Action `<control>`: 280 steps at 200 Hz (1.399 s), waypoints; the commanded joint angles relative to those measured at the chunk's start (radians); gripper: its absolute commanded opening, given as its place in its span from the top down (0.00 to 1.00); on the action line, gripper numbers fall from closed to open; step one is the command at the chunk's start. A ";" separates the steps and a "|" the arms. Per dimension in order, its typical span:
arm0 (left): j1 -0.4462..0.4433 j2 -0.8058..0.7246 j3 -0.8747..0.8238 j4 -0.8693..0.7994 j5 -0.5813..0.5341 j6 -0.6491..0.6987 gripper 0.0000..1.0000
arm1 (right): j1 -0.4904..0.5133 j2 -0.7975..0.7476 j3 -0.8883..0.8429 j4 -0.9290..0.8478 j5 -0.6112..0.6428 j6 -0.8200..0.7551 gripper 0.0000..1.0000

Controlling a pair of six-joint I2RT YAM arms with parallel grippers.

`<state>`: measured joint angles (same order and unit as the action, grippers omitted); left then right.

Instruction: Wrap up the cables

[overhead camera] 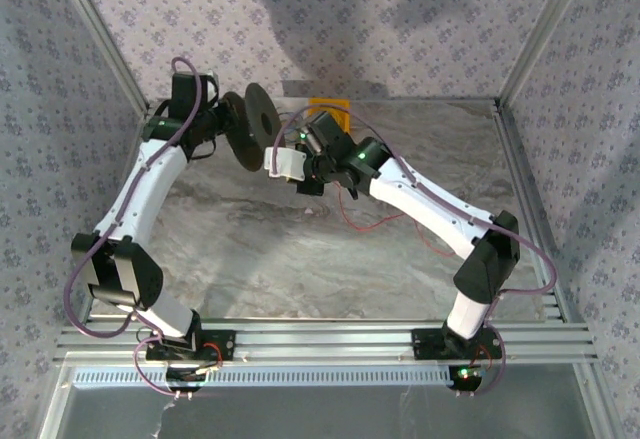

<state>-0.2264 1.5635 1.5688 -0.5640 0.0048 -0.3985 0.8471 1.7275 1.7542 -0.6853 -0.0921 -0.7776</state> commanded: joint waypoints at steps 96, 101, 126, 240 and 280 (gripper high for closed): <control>-0.198 0.013 -0.023 -0.186 -0.255 0.291 1.00 | -0.028 0.062 0.204 -0.015 -0.017 -0.061 1.00; -0.201 0.010 -0.027 -0.192 -0.249 0.300 1.00 | -0.032 0.064 0.206 -0.013 -0.016 -0.062 1.00; -0.215 -0.009 -0.051 -0.214 -0.234 0.330 1.00 | -0.063 0.071 0.219 -0.013 -0.022 -0.070 1.00; -0.258 -0.023 -0.054 -0.302 -0.192 0.466 1.00 | -0.195 0.125 0.252 -0.014 -0.054 -0.065 1.00; -0.273 -0.038 -0.047 -0.315 -0.165 0.500 1.00 | -0.238 0.151 0.247 -0.013 -0.073 -0.048 1.00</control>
<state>-0.4938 1.5650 1.5257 -0.7712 -0.1642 0.0280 0.6571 1.8763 1.9518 -0.7345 -0.1757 -0.8394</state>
